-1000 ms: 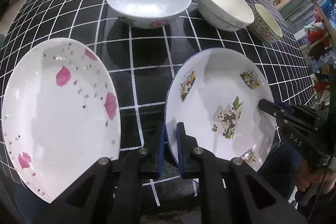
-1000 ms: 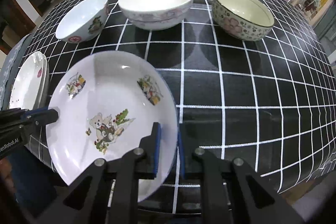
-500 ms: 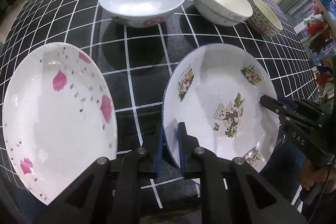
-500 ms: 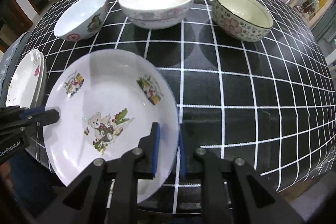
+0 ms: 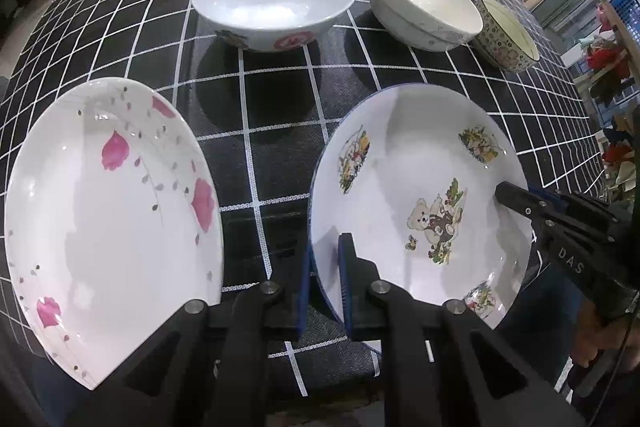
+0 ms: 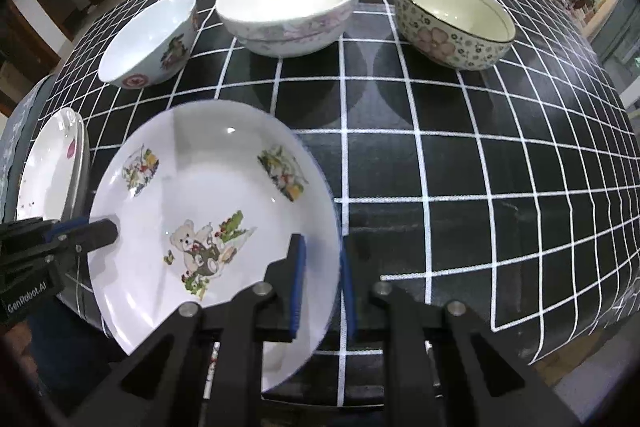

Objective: Organize plates and bowls
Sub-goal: 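Lift the bear-print plate and carry it toward the stacked plates, then lower the bear-print plate onto the pink-petal plate stack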

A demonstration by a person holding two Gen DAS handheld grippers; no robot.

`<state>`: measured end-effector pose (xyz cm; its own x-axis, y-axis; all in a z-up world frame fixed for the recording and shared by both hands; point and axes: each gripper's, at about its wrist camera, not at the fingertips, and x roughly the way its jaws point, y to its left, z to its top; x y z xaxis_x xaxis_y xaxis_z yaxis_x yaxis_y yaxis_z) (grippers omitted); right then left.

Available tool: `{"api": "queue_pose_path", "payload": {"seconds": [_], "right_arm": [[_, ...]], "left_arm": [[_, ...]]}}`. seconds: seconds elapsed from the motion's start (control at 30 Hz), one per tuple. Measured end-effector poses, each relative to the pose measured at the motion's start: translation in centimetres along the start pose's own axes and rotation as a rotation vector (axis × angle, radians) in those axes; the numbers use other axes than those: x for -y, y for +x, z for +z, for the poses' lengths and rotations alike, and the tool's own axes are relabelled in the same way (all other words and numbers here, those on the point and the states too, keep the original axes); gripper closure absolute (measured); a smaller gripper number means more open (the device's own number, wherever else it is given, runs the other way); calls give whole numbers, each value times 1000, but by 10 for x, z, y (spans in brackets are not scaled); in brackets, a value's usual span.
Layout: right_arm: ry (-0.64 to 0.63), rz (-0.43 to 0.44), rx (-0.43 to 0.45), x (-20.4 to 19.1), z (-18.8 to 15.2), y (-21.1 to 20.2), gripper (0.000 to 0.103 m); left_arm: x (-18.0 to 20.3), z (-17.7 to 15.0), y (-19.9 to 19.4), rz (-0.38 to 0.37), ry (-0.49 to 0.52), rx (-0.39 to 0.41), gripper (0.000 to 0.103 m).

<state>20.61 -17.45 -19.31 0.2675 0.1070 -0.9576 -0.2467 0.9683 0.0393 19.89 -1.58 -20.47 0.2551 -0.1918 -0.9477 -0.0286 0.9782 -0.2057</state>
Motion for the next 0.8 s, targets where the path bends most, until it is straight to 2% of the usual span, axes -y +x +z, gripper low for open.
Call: {"api": "queue_pose_path", "payload": {"seconds": [0.2,0.47,0.63,0.8], "right_arm": [[-7,5,16,-6,4,-13,83],[-30,15,62,-24,19,-41,83],[-77,22,82,-51,29,-53,83],[-100,67,85,-75,36,-56,83]], "left_arm": [[-4,3,-11,4,-5,25,91],[-13,7,-46,32,-2,79,91],[-32,4,-65,44,-35,100,91],[-57,0,-82,67,-70,120,91]]}}
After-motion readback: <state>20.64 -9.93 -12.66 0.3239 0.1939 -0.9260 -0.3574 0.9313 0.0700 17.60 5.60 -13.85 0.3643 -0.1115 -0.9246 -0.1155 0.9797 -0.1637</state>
